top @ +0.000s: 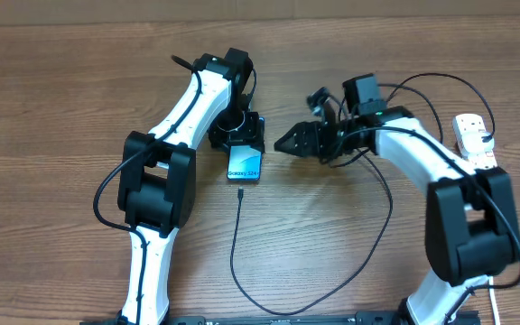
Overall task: Plug charger to phone and switch on socket
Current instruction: 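Bring the right gripper to the held phone and grasp its edge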
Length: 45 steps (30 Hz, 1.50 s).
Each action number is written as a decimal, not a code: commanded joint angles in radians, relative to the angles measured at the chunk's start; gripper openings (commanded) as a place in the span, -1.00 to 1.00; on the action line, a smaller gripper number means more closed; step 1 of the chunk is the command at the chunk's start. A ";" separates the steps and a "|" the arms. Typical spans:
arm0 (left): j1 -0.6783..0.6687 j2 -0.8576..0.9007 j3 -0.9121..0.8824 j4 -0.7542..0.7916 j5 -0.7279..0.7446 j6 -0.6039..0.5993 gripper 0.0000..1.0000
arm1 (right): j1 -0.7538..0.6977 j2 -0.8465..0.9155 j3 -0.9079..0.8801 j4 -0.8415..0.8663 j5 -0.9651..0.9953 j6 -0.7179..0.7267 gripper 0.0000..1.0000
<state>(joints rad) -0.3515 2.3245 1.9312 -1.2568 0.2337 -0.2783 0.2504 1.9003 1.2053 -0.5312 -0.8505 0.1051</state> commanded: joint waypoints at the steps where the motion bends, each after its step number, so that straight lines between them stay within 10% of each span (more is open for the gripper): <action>1: 0.005 -0.047 0.028 0.001 0.030 0.009 0.07 | 0.036 0.031 -0.016 0.033 -0.049 -0.004 0.67; 15: 0.005 -0.047 0.028 0.001 0.093 0.021 0.07 | 0.122 0.143 -0.089 0.327 -0.031 0.213 0.66; 45: 0.005 -0.047 0.028 0.019 0.160 0.036 0.05 | 0.169 0.176 -0.089 0.536 0.004 0.449 -0.27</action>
<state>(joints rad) -0.3317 2.3245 1.9377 -1.2263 0.3233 -0.2737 0.4034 2.0693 1.1103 -0.0208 -0.8715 0.5362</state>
